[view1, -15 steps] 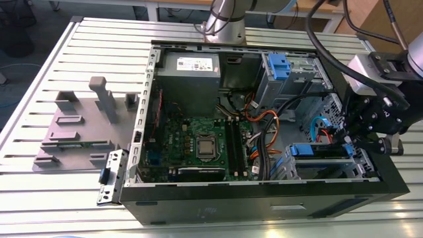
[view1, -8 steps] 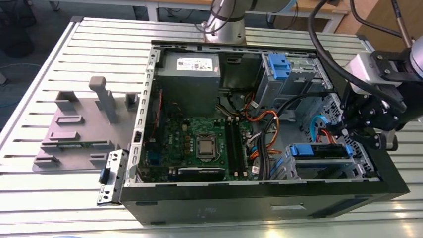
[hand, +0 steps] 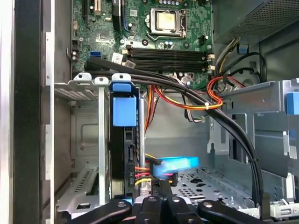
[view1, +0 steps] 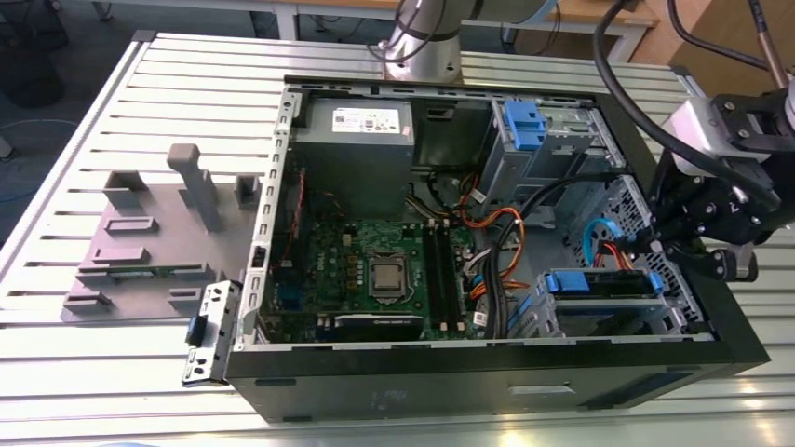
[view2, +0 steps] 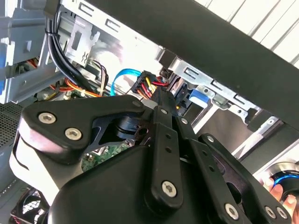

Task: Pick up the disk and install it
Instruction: 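Insert the first disk wire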

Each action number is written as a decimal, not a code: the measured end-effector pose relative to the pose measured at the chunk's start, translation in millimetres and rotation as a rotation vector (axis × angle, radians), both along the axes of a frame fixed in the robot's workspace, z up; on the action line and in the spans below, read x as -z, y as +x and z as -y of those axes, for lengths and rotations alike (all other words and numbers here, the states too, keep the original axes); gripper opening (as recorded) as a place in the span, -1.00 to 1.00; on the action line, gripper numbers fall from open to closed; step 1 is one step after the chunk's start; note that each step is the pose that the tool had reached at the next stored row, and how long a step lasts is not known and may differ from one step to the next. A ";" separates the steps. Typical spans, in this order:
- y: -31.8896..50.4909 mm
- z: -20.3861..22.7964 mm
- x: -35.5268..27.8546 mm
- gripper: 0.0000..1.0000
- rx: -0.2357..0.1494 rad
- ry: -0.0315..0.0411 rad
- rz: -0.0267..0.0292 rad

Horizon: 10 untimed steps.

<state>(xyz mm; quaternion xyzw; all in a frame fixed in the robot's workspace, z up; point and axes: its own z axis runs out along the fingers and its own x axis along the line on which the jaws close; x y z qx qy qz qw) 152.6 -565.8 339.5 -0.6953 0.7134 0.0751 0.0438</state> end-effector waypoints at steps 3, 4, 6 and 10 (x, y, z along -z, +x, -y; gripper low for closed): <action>0.6 0.0 -3.9 -0.79 0.000 0.0004 -0.0002; 0.7 0.1 -5.6 -0.79 0.000 0.0008 -0.0003; 0.9 0.0 -8.7 -0.79 0.000 0.0016 -0.0003; 1.1 0.1 -15.1 -0.79 0.000 0.0026 -0.0003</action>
